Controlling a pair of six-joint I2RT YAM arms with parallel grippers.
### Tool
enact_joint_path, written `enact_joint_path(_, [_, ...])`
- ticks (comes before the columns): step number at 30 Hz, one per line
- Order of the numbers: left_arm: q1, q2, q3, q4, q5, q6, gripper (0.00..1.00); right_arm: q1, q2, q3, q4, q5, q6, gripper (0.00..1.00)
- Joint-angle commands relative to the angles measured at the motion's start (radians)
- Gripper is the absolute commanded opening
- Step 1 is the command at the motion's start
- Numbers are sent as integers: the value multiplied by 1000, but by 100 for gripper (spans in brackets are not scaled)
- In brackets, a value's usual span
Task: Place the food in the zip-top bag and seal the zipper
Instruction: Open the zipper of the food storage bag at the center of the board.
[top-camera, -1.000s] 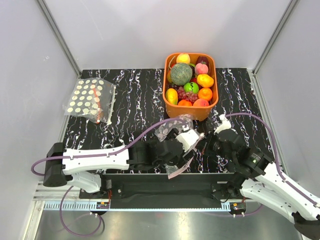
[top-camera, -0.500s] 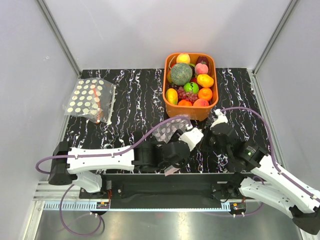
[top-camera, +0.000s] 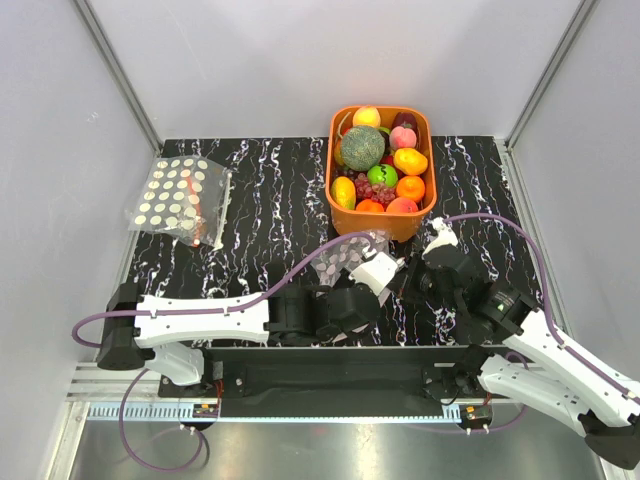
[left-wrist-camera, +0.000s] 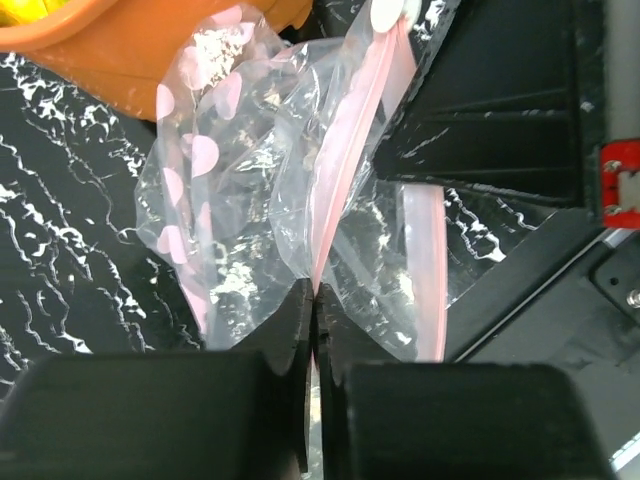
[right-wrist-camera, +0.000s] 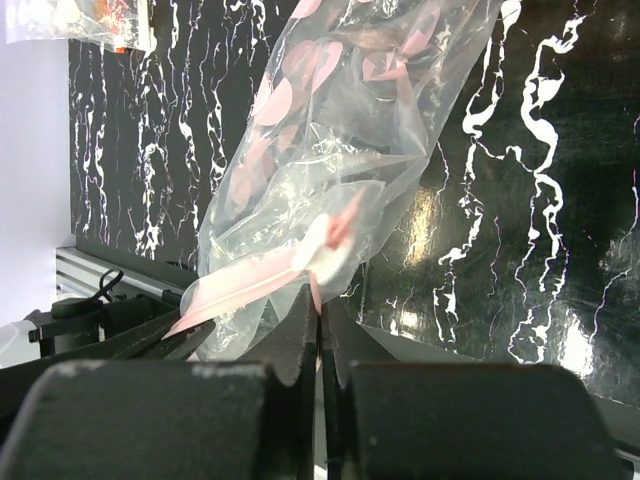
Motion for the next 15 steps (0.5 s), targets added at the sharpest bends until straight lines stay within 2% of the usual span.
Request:
enact_joint_path(1, [-4, 15, 47, -44, -45, -12, 0, 9, -4, 22, -1, 33, 14, 0])
enact_joint_path(5, [-6, -11, 75, -129, -76, -48, 0, 8, 33, 26, 42, -49, -32, 0])
enact_joint_path(7, [-7, -27, 102, -222, -106, -74, 0, 8, 76, 34, 68, -88, -53, 0])
enact_joint_path(11, [-22, -35, 175, -475, -302, -246, 0, 8, 210, 48, 231, -146, -93, 0])
enact_joint_path(12, [-22, -40, 187, -582, -330, -284, 0, 8, 231, 51, 267, -145, -95, 0])
enact_joint_path(15, [-18, -82, 192, -711, -414, -424, 0, 8, 343, 106, 384, -208, -124, 0])
